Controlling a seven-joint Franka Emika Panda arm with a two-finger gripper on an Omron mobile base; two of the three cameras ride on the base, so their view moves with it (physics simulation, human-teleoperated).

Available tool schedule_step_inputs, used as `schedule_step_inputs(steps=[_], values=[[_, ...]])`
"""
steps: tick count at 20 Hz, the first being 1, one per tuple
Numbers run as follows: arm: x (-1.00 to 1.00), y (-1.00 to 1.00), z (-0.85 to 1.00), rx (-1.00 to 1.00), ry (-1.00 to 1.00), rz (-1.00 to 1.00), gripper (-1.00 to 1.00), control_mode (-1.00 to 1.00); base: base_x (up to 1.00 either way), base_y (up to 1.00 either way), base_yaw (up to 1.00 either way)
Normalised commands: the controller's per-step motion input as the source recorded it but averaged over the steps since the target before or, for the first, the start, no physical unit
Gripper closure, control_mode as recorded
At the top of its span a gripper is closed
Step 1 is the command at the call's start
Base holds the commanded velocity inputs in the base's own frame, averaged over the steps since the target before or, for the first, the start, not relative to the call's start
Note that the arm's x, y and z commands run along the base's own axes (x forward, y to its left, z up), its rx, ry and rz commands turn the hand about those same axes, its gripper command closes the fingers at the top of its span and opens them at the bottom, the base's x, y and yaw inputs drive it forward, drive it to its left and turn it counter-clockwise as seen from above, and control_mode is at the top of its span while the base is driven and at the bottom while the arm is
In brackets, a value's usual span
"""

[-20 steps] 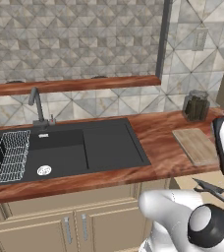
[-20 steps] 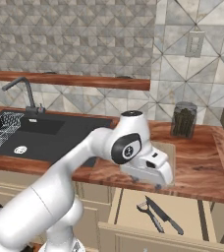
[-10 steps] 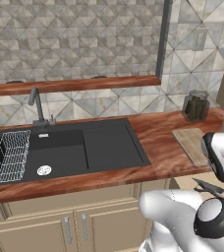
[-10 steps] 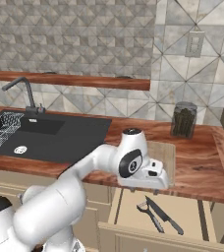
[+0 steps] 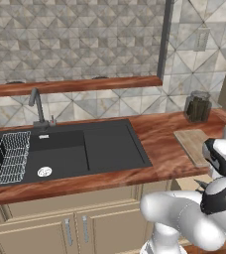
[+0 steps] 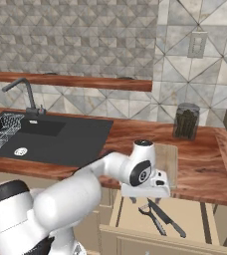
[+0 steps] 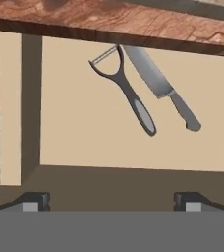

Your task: Open the drawer on the right and place the cutting tools on the cutting board.

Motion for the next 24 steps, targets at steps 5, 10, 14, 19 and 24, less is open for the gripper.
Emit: schedule_step_inputs(steps=[5, 10, 14, 19, 24], values=[[0.0, 0.0, -0.32, 0.05, 0.0, 0.14, -1.0, -1.0, 0.0, 0.0, 0.0], [0.0, 0.0, -0.39, 0.0, 0.0, 0.09, -1.0, -1.0, 0.0, 0.0, 0.0], [-0.1, 0.0, -0.38, 0.0, 0.0, 0.05, -1.0, -1.0, 0.0, 0.0, 0.0], [-0.1, 0.0, -0.3, 0.0, 0.0, 0.01, -1.0, -1.0, 0.0, 0.0, 0.0], [-0.24, 0.0, -0.19, 0.0, 0.0, 0.0, -1.0, -1.0, 0.0, 0.0, 0.0]])
